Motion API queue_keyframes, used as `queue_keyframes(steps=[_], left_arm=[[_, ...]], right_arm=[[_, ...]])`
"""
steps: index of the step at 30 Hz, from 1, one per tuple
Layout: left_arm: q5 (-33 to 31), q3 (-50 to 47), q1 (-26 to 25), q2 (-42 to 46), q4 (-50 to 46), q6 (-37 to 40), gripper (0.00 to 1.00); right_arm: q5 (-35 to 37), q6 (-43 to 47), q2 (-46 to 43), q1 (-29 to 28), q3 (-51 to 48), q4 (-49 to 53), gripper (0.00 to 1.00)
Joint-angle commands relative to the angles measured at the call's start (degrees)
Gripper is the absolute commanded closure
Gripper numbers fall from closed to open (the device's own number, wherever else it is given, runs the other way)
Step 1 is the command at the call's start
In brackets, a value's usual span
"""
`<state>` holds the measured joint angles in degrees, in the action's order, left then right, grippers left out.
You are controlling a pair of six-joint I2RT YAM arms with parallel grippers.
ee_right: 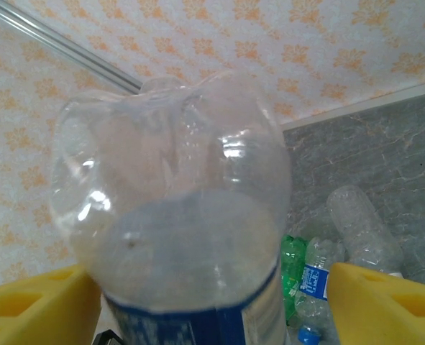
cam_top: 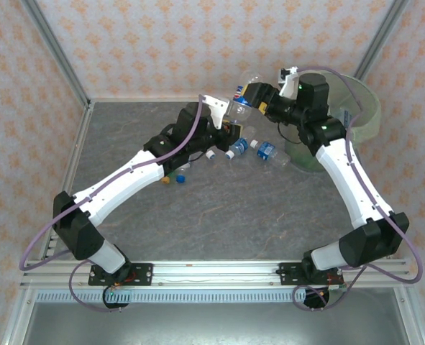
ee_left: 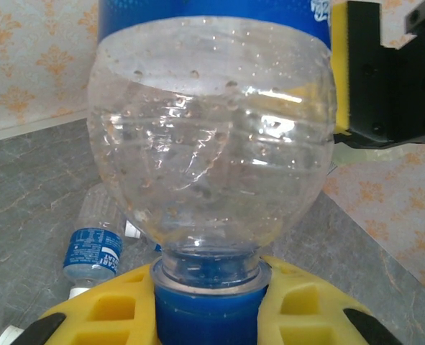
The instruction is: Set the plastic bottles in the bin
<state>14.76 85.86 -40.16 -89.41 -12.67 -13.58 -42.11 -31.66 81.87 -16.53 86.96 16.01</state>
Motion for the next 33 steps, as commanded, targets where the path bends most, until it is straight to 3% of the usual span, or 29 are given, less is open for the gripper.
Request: queue_keyframes(steps=[1,5,11,14,20,22,24,33], left_arm=[[1.67,2.54,-0.66,-0.98,-0.60,1.28,0.85],[1.75,2.81,-0.79,-1.47,-1.04,1.46,0.86],[2.01,3.25,-0.76,-2.13,-1.67,1.28,0.85],[1.23,3.31,-0.79,-2.09,-1.77,0.97,0.83],[-2.21,2.67,-0.79,0.16,-0.97,0.28,0.21],[-3.38,1.71,-0.71,1.48,0.09,-0.23,0.05],[-4.64,0.45,-0.62,3.00,1.13,-0.71,0.01],[-7.91,-6.21,1.90,9.38,4.39,-3.68,0.01]], right_arm=[[-1.32,0.78,0.90,-0.49,2.38,-1.47,0.22],[-1.83,1.38,1.98,-0.96,3.89,-0.73,0.26],[-1.98,1.42,2.37,-0.94,4.46,-0.46,0.45],[-0.79,1.21,2.54,-0.95,5.09,0.53,0.49],[2.97,1.33,1.90,0.47,6.82,2.89,0.49],[3.55,0.48,1.39,2.18,6.76,2.84,0.50],[3.63,-0.62,0.73,4.80,6.45,2.73,0.50],[8.48,-3.65,-2.32,20.66,4.84,4.34,0.50]])
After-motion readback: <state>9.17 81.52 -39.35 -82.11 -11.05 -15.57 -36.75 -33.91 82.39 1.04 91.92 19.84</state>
